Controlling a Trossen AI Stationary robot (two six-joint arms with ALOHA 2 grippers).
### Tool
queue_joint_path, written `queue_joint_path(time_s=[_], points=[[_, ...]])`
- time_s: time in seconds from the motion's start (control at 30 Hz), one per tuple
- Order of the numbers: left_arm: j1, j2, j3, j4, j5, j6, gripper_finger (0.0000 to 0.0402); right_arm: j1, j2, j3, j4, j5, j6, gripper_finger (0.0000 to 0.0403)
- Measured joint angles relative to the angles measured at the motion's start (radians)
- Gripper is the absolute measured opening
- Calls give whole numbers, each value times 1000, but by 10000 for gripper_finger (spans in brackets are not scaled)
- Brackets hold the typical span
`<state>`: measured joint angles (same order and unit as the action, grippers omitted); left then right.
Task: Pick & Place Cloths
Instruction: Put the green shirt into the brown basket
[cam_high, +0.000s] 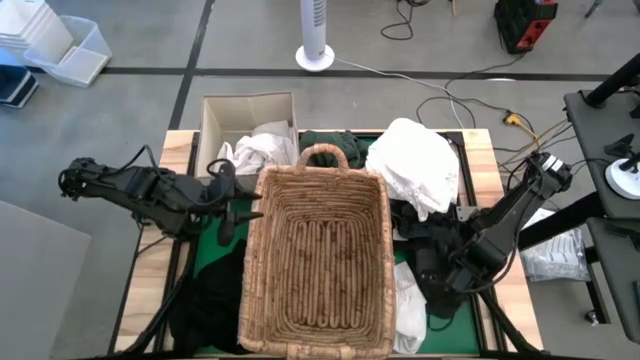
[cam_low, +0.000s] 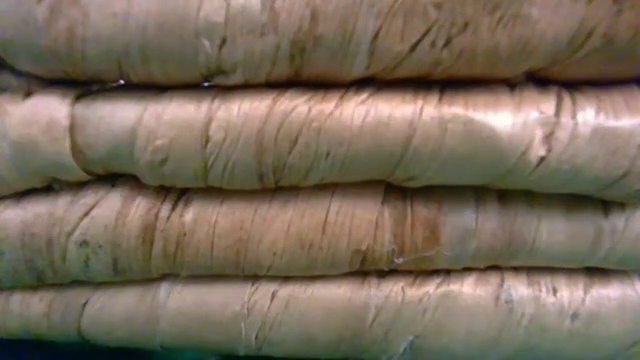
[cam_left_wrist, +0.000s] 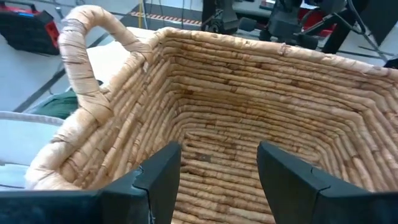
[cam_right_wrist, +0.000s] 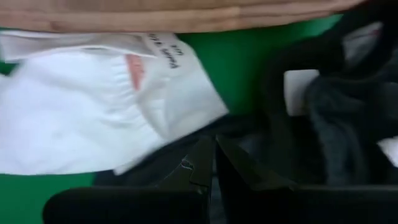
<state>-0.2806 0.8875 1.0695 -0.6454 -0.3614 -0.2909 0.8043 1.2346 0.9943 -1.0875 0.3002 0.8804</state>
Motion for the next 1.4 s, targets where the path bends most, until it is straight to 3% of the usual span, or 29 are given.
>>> queue_joint_path(time_s=[0.23, 1.4], points=[[0, -1, 0, -8, -22, 1, 190, 0, -16, 0, -40, 97, 17, 13], [0, 3, 0, -18, -52, 1, 190, 0, -14, 0, -36, 121, 26, 13]])
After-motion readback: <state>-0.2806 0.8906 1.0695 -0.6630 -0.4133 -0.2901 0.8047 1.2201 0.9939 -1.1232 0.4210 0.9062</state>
